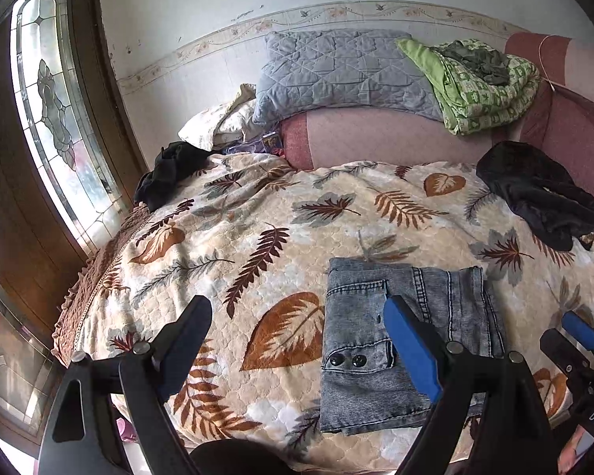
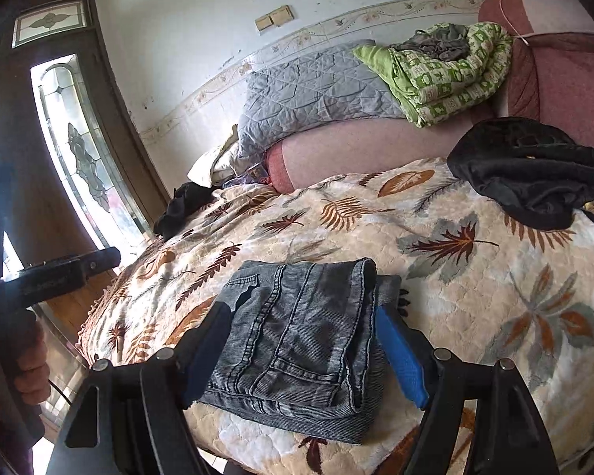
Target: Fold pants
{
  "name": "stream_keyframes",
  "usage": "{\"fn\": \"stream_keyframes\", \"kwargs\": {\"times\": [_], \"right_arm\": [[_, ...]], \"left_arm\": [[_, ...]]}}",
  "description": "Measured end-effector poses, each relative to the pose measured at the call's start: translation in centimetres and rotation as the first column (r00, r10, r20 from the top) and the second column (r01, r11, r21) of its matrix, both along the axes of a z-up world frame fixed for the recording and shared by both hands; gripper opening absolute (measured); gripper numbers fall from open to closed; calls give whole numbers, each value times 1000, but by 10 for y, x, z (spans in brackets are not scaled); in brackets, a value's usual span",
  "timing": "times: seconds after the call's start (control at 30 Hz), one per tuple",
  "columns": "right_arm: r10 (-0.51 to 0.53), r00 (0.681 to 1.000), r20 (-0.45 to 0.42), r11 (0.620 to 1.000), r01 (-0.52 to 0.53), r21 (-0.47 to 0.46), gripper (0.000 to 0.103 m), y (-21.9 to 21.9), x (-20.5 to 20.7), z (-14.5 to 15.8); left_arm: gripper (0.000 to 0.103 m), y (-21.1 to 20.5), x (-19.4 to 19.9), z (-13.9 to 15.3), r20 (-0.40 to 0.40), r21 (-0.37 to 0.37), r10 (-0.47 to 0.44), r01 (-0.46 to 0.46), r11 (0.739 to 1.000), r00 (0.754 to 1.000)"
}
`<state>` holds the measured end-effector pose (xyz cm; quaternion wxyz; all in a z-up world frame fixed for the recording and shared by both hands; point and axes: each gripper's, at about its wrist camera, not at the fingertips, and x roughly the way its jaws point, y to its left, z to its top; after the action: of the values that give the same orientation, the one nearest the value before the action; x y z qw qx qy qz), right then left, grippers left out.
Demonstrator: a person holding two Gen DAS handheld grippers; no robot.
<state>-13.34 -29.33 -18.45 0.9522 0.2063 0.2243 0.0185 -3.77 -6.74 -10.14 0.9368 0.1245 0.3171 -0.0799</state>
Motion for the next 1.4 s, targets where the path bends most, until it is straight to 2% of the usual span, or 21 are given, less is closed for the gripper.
{"fn": "stream_keyframes", "kwargs": {"times": [0.1,0.37,0.6,1.4], "right_arm": [[-5,1000,-16,999,5,47,78,-7,3,-6],[-4,999,-41,1000,5,29,79,-4,12,-10],[11,999,-46,1000,-11,0,79,2,17,-12],[16,998,-54,1000,-16,-4,79,3,18,-14]], "left_arm": [[89,-1,5,-12,-27,13,4,-4,1000,1000],[89,0,16,-27,-61,26,18,-17,1000,998],[89,1,20,-30,-69,20,13,-11,1000,998],[89,-1,18,-36,-87,27,4,-2,1000,996]]}}
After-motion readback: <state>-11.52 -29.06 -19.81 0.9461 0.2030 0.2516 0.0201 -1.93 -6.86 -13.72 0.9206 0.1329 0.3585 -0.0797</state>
